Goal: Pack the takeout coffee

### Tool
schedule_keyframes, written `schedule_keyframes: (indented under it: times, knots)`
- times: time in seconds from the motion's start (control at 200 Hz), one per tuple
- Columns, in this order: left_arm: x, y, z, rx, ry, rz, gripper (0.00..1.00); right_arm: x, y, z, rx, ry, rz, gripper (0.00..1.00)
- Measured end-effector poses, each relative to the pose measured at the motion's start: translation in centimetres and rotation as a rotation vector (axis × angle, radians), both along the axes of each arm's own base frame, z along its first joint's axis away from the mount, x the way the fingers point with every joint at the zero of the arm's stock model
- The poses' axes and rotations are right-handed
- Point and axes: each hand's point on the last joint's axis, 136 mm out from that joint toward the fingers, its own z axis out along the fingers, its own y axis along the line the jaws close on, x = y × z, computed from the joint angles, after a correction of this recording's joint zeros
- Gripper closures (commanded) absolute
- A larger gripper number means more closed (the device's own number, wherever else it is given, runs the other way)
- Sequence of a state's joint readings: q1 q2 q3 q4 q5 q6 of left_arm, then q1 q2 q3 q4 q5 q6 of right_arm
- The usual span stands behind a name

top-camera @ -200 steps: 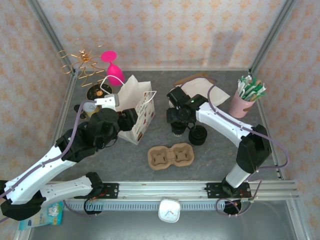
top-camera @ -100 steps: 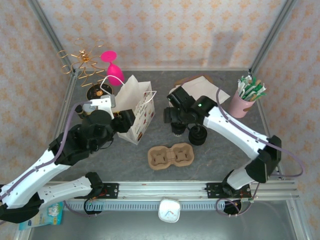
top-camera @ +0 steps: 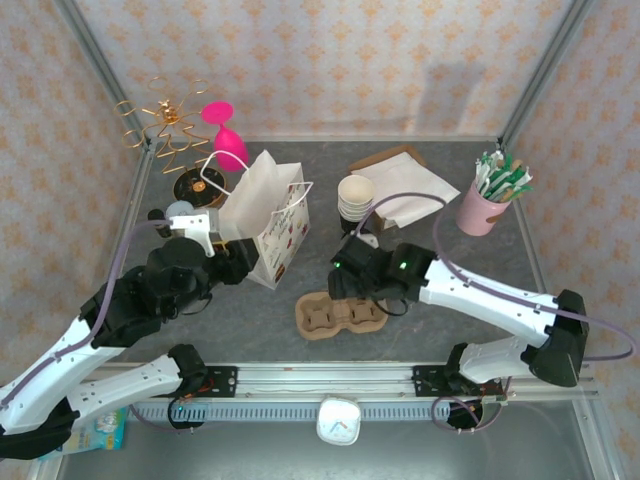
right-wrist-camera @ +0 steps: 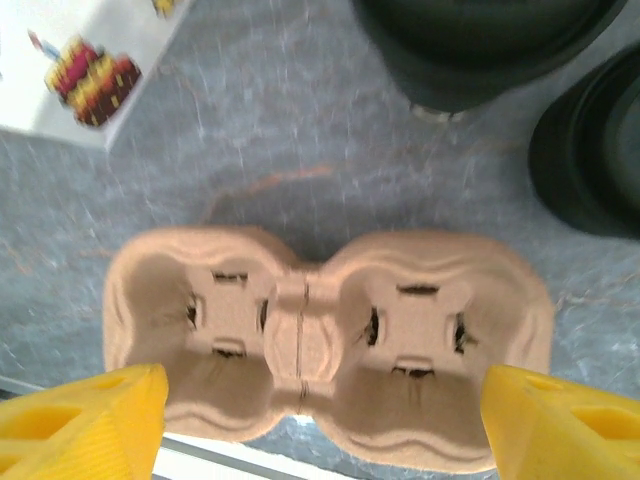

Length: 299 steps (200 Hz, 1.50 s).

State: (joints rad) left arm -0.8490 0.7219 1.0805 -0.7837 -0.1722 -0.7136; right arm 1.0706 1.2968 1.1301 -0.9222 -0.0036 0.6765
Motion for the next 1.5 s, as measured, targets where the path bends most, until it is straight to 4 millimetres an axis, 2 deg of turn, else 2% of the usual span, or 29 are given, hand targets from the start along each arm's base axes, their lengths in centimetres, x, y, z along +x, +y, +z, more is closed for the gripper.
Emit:
schedule_keyframes:
  times: [0.115, 0.27, 0.545, 0.856, 1.291, 1.496]
  knots:
    - [-0.5, -0.3, -2.0, 0.009, 0.050, -0.018, 0.47, -1.3, 0.7, -2.6, -0.014, 0.032, 0.006, 0.23]
    - [-1.0, -0.5, -4.5, 0.016, 0.103, -0.035, 0.47, -1.3, 1.6, -5.2, -0.029, 0.052, -0.018, 0.29]
    - [-1.5, -0.3, -8.0, 0.022, 0.166, -0.028, 0.47, -0.8, 2.3, -7.7, -0.065, 0.072, -0.062, 0.36]
    - [-1.6, -0.3, -8.8, 0.007, 0.172, -0.018, 0.47, -0.7, 2.2, -9.7, -0.127, 0.085, -0.075, 0.45]
    - [-1.4, -0.4, -8.5, -0.002, 0.163, -0.019, 0.46, -0.5, 2.5, -9.4, -0.149, 0.086, -0.082, 0.53]
    - [-1.4, -0.4, -8.5, -0.002, 0.164, -0.018, 0.45, -0.5, 2.7, -8.9, -0.150, 0.087, -0.082, 0.53]
